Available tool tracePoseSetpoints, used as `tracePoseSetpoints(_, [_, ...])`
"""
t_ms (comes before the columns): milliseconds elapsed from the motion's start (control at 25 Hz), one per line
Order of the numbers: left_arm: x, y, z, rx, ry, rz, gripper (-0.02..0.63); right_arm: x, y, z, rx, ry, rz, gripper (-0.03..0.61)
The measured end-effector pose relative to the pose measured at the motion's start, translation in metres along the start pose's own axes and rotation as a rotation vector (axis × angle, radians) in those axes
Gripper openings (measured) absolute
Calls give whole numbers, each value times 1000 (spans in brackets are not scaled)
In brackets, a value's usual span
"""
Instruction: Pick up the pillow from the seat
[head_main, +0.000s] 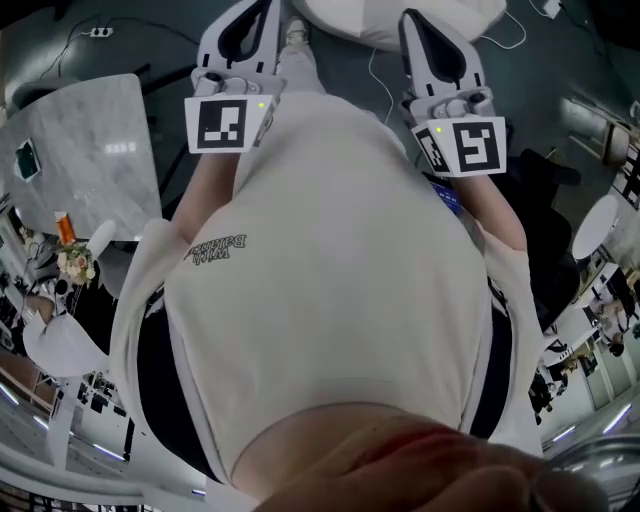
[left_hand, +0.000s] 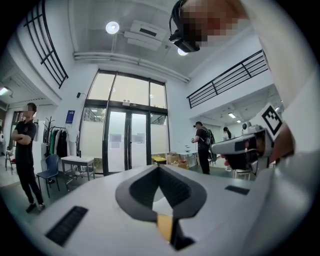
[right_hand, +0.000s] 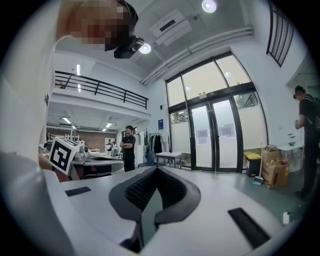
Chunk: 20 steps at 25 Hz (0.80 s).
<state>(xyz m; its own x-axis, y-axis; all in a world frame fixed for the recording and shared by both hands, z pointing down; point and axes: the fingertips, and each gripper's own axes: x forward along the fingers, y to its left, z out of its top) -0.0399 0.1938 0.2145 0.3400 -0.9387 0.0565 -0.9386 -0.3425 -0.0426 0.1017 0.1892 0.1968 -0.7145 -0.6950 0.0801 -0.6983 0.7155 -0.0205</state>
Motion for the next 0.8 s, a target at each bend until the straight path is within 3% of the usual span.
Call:
tracePoseSetpoints(240, [56, 49, 9, 21, 10, -37, 9, 62, -28, 15, -1, 21, -49, 8])
tracePoseSetpoints(800, [179, 151, 25, -13, 16, -140, 9, 214, -88, 44, 14, 34, -115, 8])
